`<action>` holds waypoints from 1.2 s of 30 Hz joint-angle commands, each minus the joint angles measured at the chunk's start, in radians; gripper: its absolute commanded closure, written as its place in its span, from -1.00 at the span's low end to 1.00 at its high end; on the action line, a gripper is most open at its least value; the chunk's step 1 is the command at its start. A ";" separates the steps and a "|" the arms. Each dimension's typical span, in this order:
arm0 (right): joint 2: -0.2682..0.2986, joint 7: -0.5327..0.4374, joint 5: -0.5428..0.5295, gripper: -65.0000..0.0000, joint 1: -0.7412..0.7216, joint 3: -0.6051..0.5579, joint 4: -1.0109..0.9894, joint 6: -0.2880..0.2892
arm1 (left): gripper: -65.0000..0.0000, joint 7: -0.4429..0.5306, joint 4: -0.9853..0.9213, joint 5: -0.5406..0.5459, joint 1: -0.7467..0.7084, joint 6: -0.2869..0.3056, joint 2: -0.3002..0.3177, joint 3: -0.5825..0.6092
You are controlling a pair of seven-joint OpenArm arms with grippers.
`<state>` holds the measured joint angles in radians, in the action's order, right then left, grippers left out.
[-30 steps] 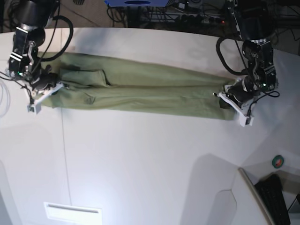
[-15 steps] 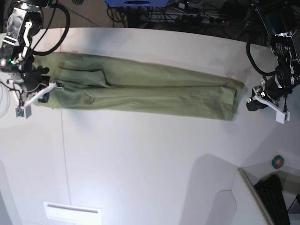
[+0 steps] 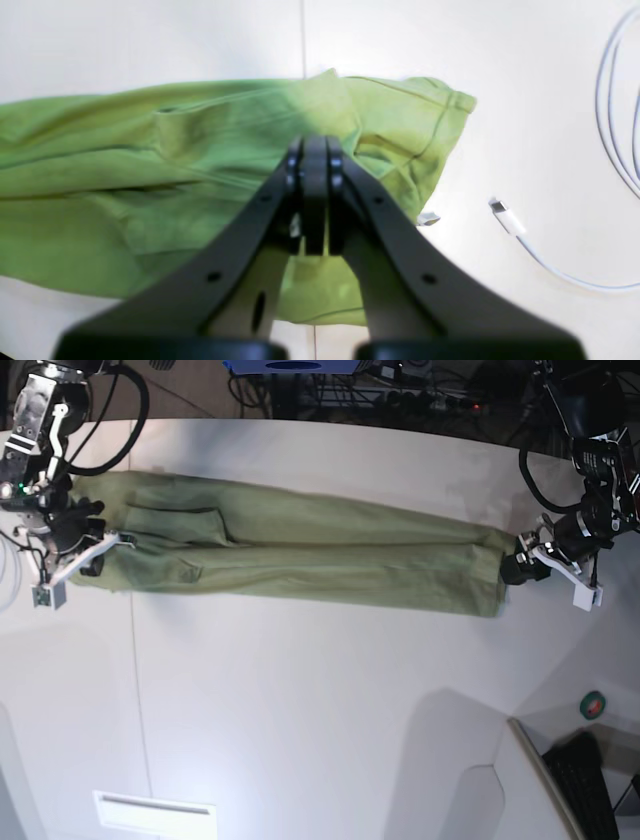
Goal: Layout the t-shirt on the table in an organized manner, then fold the t-shirt properly
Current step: 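Regrasp the shirt's ends with both grippers, straightening the strip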
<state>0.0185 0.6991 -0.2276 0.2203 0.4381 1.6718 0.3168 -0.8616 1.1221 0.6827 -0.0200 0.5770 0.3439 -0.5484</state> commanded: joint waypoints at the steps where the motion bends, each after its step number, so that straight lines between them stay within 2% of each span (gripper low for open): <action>1: 0.010 -0.020 -0.008 1.00 -0.002 0.001 0.018 0.002 | -0.14 0.014 0.014 0.015 0.016 0.011 0.021 -0.005; 3: 0.010 -0.020 -0.008 1.00 0.000 0.001 0.018 0.002 | -0.19 0.014 0.013 0.015 0.019 0.011 0.024 -0.005; 4: 0.010 -0.020 -0.008 1.00 0.000 0.001 0.018 0.003 | -0.29 0.014 0.013 0.015 0.019 0.011 0.036 -0.003; 6: 0.010 -0.020 -0.008 1.00 0.000 0.001 0.018 0.003 | -0.64 0.014 0.003 0.015 0.028 0.011 0.042 0.000; 9: 0.010 -0.020 -0.008 1.00 0.000 0.001 0.018 0.003 | -0.94 0.014 -0.043 0.013 0.059 0.011 0.045 0.003; 11: 0.008 -0.020 -0.008 1.00 0.000 0.001 0.018 0.003 | -0.92 0.014 -0.078 0.013 0.065 0.011 0.059 0.009; 14: 0.005 -0.020 -0.008 1.00 0.000 0.001 0.018 0.003 | -0.86 0.018 -0.127 0.006 0.101 0.011 0.071 0.084; 19: 0.005 -0.020 -0.008 1.00 0.000 0.001 0.018 0.003 | -0.85 0.160 -0.213 -0.083 0.110 0.010 0.062 0.150; 27: 0.004 -0.020 -0.008 1.00 0.006 0.001 0.018 0.003 | -0.84 0.164 -0.262 -0.088 0.125 0.010 0.056 0.192; 29: 0.004 -0.020 -0.008 1.00 0.006 0.001 0.018 0.003 | -0.72 0.164 -0.262 -0.087 0.125 0.010 0.056 0.218; 33: 0.004 -0.020 -0.008 1.00 0.004 0.001 0.018 0.003 | -0.04 0.164 -0.264 -0.085 0.127 0.010 0.054 0.232; 36: 0.004 -0.020 -0.008 1.00 0.004 0.001 0.018 0.003 | 0.31 0.164 -0.265 -0.085 0.130 0.010 0.054 0.232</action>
<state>0.0135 0.6991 -0.2276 0.2329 0.4381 1.6718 0.3172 -0.6807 0.8509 0.6033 0.1024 0.5915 0.3855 -0.3149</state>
